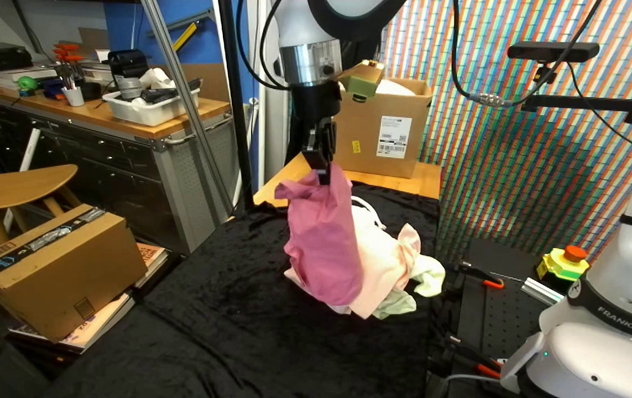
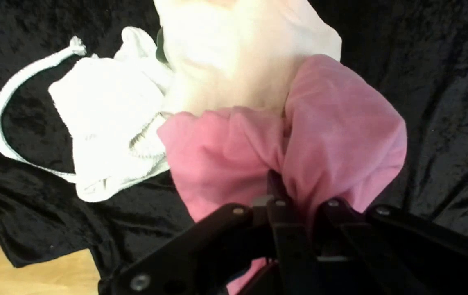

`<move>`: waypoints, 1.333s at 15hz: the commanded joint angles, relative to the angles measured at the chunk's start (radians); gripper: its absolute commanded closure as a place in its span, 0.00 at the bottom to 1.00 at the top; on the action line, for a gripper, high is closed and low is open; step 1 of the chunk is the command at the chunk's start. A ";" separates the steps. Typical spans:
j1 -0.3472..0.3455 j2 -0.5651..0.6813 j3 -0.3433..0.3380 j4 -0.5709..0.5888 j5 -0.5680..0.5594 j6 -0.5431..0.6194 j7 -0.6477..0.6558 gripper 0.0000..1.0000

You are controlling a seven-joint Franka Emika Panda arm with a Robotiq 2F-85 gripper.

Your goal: Pile up the things on the table

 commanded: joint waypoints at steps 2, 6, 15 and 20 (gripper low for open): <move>-0.028 -0.012 -0.027 -0.063 0.018 0.047 0.057 0.94; -0.047 -0.009 -0.046 -0.081 0.026 0.047 0.110 0.58; -0.062 -0.049 -0.064 -0.121 0.007 0.038 0.200 0.00; -0.063 -0.172 -0.064 -0.183 0.032 -0.036 0.131 0.00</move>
